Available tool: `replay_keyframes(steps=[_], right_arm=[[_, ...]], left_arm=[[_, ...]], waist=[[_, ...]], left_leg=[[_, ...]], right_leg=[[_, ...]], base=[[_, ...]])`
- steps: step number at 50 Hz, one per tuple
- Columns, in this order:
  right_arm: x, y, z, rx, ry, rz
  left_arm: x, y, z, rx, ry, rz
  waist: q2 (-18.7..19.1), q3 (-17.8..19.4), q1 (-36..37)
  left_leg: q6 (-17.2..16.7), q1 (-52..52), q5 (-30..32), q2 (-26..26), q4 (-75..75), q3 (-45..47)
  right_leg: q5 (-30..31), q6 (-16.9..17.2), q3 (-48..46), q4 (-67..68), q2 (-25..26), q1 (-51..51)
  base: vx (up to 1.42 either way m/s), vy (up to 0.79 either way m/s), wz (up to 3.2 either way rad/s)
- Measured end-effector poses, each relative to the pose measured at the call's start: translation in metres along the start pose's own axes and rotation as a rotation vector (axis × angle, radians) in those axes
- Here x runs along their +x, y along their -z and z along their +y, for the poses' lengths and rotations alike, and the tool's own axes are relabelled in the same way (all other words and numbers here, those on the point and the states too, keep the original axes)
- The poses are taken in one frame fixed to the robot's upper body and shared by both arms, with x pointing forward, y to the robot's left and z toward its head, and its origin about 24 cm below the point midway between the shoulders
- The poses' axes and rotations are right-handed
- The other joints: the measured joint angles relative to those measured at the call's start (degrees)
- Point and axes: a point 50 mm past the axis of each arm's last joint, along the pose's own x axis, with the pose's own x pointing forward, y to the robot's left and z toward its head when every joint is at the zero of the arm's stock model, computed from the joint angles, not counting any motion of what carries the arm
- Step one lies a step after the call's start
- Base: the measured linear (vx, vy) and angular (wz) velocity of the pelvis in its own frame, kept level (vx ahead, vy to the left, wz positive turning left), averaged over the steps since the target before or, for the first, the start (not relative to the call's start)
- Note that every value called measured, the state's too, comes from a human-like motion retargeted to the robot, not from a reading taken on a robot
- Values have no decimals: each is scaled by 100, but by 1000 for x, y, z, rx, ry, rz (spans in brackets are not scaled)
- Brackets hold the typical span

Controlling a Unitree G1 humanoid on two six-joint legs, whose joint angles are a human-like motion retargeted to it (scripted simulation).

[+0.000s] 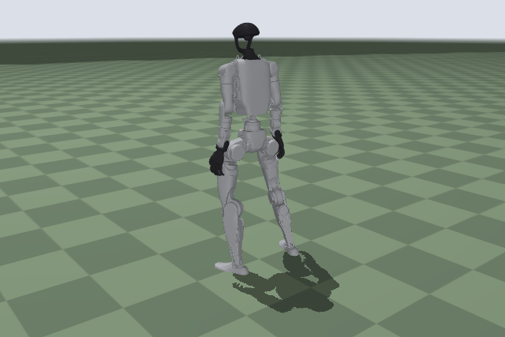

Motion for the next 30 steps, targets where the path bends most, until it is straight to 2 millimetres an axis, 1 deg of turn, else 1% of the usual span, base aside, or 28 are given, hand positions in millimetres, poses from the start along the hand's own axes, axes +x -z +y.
replay_keyframes(steps=[3, 5, 7, 9, 10, 12, 15, 17, 19, 20, 22, 25, 27, 30], right_arm=[[1, -26, 2, -106, -31, -95], [0, -48, 5, -174, -37, -186], [-3, -71, 11, -234, -43, -285], [-9, -91, 16, -282, -49, -382], [-12, -101, 19, -301, -52, -433], [-20, -120, 25, -323, -60, -530], [-33, -147, 32, -329, -74, -659], [-41, -162, 35, -313, -81, -727], [-48, -173, 37, -288, -86, -777], [-51, -177, 37, -275, -87, -796], [-53, -180, 35, -261, -88, -811], [-47, -172, 31, -280, -86, -783], [-39, -159, 28, -335, -88, -731], [-25, -131, 25, -454, -104, -623]], left_arm=[[3, -14, 5, 166, 69, -47], [5, -33, 9, 262, 81, -112], [5, -63, 16, 313, 55, -209], [3, -93, 24, 308, 2, -317], [1, -110, 29, 286, -27, -375], [-8, -143, 36, 174, -77, -491], [-27, -188, 43, -70, -103, -650], [-42, -212, 43, -221, -81, -741], [-57, -232, 40, -316, -40, -822], [-64, -241, 37, -343, -17, -861], [-77, -253, 28, -313, 25, -935], [-89, -261, 13, -126, 58, -1028], [-89, -258, 5, 61, 49, -1060], [-75, -237, -2, 281, 25, -1022]], waist=[[19, 11, -144], [25, 19, -162], [27, 90, -179], [11, 134, -163], [2, 166, -147], [-16, 244, -96], [-34, 393, -23], [-35, 518, 1], [-30, 651, 3], [-27, 717, 1], [-23, 818, 2], [-30, 870, 40], [-44, 819, 96], [-85, 645, 178]], left_leg=[[-19, -10, -1, 32, 39, -21], [-45, -85, 30, 53, 75, 10], [-60, -144, 57, 91, 84, -14], [-64, -213, 112, 115, 58, -35], [-63, -255, 141, 127, 48, -43], [-48, -367, 203, 151, 48, -58], [-7, -590, 301, 181, 107, -101], [18, -786, 365, 191, 210, -174], [24, -1008, 427, 188, 357, -289], [19, -1125, 457, 181, 442, -356], [-14, -1354, 508, 149, 617, -506], [-64, -1605, 565, 77, 764, -699], [-58, -1648, 577, 30, 695, -768], [-9, -1504, 583, -26, 348, -776]], right_leg=[[-20, -48, 3, 33, 25, 4], [-10, -249, 93, -193, 87, 30], [-26, -246, 81, -156, 117, -28], [-29, -235, 65, -165, 146, -86], [-29, -229, 59, -176, 160, -119], [-14, -220, 48, -232, 190, -190], [31, -210, 16, -362, 226, -292], [71, -196, -42, -466, 232, -338], [109, -165, -141, -571, 220, -355], [127, -141, -201, -622, 208, -357], [160, -66, -345, -709, 174, -341], [209, 75, -557, -806, 125, -304], [243, 162, -655, -844, 116, -287], [285, 241, -723, -880, 135, -245]], base=[[0, 0, 0], [-8, -6, -7], [-8, -8, 5], [-9, -11, 10], [-10, -13, 8], [-11, -14, 7], [-12, -15, 12], [-13, -16, 27], [-12, -15, 43], [-11, -14, 54], [-9, -12, 61], [-4, -7, 56], [2, -2, 37], [9, 3, 13]])
